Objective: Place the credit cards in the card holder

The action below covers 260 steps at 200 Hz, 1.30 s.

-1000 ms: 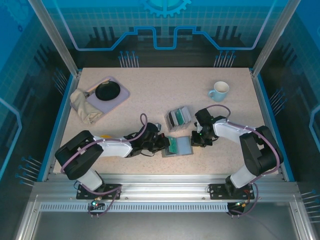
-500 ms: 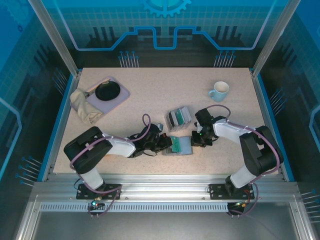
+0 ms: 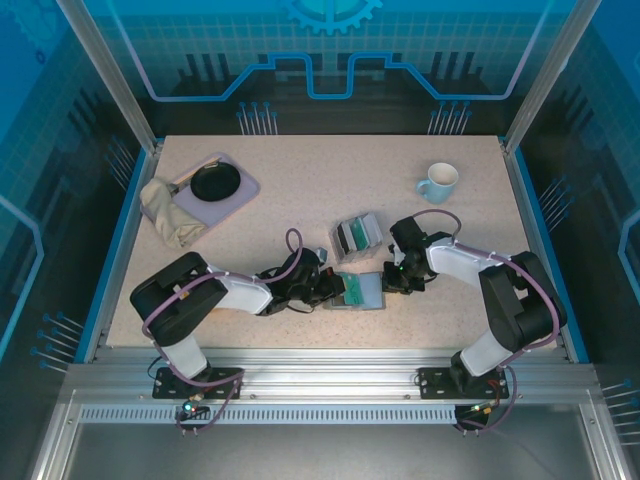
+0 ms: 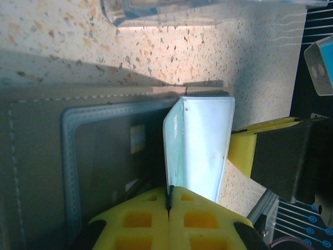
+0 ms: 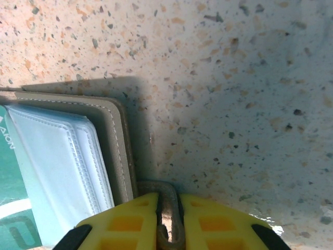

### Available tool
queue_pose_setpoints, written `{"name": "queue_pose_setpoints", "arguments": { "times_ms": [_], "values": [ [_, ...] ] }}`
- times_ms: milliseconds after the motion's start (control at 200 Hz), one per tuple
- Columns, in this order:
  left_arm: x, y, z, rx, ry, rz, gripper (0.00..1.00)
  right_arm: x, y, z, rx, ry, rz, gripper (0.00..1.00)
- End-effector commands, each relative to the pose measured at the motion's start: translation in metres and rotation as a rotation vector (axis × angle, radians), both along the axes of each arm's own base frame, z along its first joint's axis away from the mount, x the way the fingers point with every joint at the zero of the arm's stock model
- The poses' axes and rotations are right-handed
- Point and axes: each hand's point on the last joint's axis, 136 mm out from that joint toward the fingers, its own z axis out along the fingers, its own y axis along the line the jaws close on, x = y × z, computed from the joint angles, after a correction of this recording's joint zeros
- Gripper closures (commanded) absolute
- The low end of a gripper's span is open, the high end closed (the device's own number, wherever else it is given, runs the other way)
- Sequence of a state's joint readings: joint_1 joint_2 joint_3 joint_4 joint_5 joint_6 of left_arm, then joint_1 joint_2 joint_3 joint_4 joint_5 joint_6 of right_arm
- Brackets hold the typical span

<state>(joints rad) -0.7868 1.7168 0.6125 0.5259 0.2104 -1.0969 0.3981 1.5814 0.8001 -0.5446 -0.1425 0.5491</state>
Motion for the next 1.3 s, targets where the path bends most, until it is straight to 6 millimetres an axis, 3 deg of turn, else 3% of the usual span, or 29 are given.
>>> {"name": "queue_pose_setpoints", "arguments": {
  "times_ms": [0,960,1295],
  "values": [
    [-0.023,0.004,-0.01,0.037,0.056,-0.072,0.99,-0.013,0.005,-0.019,0.023,0.07,0.004,0.85],
    [-0.007,-0.034,-0.01,0.013,0.061,-0.086,0.91,-0.019,0.017,-0.013,0.103,0.084,-0.011,0.86],
    [-0.007,-0.026,-0.014,0.075,0.067,-0.059,0.82,-0.021,0.017,-0.012,0.108,0.084,-0.018,0.87]
  ]
}}
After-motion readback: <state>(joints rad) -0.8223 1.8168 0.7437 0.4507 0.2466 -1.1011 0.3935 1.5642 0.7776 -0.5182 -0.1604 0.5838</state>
